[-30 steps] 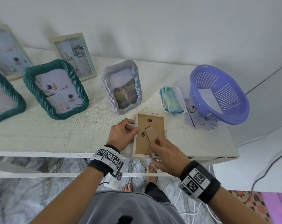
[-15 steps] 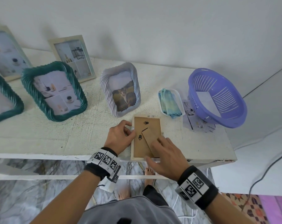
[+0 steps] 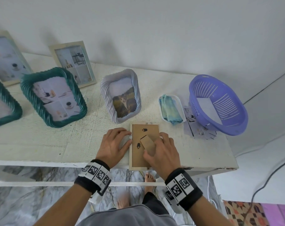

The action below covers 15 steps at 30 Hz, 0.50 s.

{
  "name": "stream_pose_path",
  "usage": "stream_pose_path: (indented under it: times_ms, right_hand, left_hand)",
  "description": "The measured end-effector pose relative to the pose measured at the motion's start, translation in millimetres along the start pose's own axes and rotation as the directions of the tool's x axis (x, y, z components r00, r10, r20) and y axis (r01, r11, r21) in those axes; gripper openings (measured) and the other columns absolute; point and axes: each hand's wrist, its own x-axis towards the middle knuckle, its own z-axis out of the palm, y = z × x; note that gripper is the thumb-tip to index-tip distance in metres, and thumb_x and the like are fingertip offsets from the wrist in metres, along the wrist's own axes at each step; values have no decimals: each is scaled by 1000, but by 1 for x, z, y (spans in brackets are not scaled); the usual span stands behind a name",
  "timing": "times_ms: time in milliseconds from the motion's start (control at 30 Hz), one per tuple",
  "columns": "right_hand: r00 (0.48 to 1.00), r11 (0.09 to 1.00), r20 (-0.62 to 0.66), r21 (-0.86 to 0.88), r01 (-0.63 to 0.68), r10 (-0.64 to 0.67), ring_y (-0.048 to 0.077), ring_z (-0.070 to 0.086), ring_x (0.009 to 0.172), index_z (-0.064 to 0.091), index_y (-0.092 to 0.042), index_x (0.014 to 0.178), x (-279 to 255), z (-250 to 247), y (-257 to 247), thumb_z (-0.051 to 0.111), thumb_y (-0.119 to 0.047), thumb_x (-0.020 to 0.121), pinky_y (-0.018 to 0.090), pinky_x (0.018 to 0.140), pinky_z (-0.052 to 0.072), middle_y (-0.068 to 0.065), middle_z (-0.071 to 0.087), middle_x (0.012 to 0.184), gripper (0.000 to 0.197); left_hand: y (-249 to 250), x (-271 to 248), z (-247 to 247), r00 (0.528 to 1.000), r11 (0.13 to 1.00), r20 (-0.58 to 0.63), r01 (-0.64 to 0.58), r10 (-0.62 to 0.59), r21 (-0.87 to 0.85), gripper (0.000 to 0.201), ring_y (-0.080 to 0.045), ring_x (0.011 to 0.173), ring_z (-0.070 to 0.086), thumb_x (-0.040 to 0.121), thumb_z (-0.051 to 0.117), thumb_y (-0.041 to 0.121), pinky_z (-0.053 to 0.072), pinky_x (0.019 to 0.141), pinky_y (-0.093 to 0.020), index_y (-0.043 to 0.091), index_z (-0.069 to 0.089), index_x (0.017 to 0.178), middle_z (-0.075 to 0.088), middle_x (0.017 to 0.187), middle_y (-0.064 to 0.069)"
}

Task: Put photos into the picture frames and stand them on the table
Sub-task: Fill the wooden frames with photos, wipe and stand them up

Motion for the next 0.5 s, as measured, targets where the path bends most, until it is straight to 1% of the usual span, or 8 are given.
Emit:
stream_pose_path:
  times_ms: [67, 167, 233, 300, 400, 500]
  right_hand:
    - [1000, 999, -10, 44, 3, -3, 19, 42, 107, 58, -10, 108, -1, -4, 2, 58, -46, 83, 28, 82, 46, 2, 43, 130, 44]
    - [1000, 994, -15, 109, 14, -12, 16, 41, 103, 54, -12, 100, -2, -9, 6, 62, -46, 82, 23, 79, 41, -1, 44, 121, 39]
    - [1000, 989, -15, 145, 9, -7, 14, 42, 99, 51, -16, 95, -2, -11, 7, 63, -47, 81, 22, 77, 39, -3, 45, 113, 36]
    - [1000, 988, -16, 153, 8, -6, 14, 41, 97, 50, -17, 92, -2, -11, 7, 64, -47, 80, 21, 75, 37, -5, 45, 109, 35]
    - [999, 988, -29, 147, 39, -35, 13, 40, 94, 47, -18, 90, -2, -7, 4, 65, -46, 79, 20, 73, 36, -5, 45, 106, 35]
    - [998, 976, -43, 215, 43, -34, 13, 41, 95, 46, -19, 89, -2, -8, 2, 65, -44, 79, 20, 72, 37, -6, 45, 105, 33]
  left_hand:
    - [-2, 0, 1, 999, 1000, 23, 31, -31, 2, 35, -16, 114, 53, 93, 51, 47, 40, 93, -33, 25, 66, 115, 60, 124, 4]
    - [-1, 1, 1, 999, 1000, 45, 15, -14, -3, 35, -13, 119, 52, 94, 49, 47, 34, 96, -28, 26, 66, 117, 60, 127, 7]
    - [-2, 1, 1, 998, 1000, 54, -11, 11, -6, 36, -13, 121, 53, 95, 49, 46, 34, 98, -27, 23, 66, 118, 62, 126, 7]
    - [-3, 0, 1, 998, 1000, 56, -14, 15, -10, 36, -13, 122, 53, 95, 49, 44, 36, 100, -28, 22, 65, 118, 63, 125, 7]
    - [-2, 0, 1, 998, 1000, 61, -25, 25, -14, 37, -14, 121, 53, 94, 48, 44, 37, 100, -30, 20, 65, 118, 63, 123, 6]
    - [-3, 1, -1, 997, 1000, 69, -22, 23, -19, 37, -13, 120, 53, 94, 49, 44, 38, 98, -30, 20, 65, 117, 63, 123, 5]
